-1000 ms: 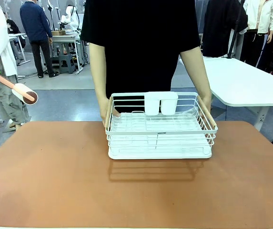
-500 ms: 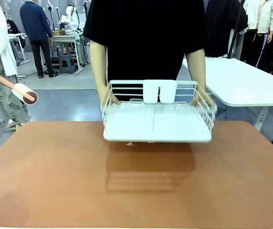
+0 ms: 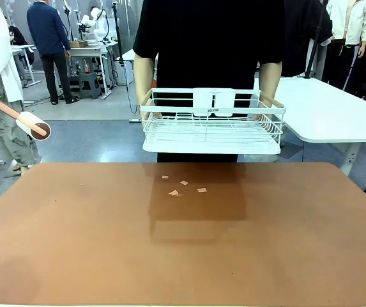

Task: Clean the table.
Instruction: Clean the table with the Lint Roller when the human lifts the Dish drying rack.

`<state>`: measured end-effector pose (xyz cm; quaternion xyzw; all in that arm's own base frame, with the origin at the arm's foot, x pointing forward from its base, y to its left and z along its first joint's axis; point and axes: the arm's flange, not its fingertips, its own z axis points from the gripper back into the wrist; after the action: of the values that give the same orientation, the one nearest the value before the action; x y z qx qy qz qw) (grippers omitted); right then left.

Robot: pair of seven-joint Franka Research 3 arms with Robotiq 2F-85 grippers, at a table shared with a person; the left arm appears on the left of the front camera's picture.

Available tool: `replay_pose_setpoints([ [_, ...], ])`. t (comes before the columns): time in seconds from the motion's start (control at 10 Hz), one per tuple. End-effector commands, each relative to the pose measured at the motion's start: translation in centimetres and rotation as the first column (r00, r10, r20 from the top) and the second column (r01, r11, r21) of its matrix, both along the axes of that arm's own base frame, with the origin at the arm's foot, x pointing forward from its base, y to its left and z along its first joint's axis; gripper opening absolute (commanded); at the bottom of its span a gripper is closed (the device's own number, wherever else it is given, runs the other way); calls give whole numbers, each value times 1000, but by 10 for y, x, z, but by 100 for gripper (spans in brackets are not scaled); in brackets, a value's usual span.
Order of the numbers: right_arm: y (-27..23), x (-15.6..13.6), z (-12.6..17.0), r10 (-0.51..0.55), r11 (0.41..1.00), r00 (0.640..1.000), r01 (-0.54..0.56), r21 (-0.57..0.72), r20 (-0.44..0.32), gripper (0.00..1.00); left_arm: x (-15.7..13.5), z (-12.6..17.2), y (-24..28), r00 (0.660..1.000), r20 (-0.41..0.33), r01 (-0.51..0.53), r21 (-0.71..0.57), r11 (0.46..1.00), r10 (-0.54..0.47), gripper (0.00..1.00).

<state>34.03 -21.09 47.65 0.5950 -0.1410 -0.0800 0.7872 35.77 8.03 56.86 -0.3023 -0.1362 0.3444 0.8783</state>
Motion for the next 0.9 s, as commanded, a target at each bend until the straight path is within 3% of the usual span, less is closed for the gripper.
replay_pose_setpoints([
  [0.0, 0, -2, 1, 7, 1000, 1000, -7, 7, 10, 100, 0, 0, 0, 1000, 0, 0, 0, 1000, 0, 22],
  [0.3, 0, -2, 1, 7, 1000, 1000, -7, 7, 10, 100, 13, 4, 12, 997, 7, 75, 48, 996, -76, 22],
  [0.4, 0, -2, 1, 7, 1000, 1000, -7, 7, 10, 100, 21, 5, 15, 992, -25, 124, 52, 991, -123, 22],
  [0.8, 0, -2, 1, 7, 1000, 1000, -7, 7, 10, 100, 48, 2, 25, 941, -13, 338, 64, 939, -338, 22],
])
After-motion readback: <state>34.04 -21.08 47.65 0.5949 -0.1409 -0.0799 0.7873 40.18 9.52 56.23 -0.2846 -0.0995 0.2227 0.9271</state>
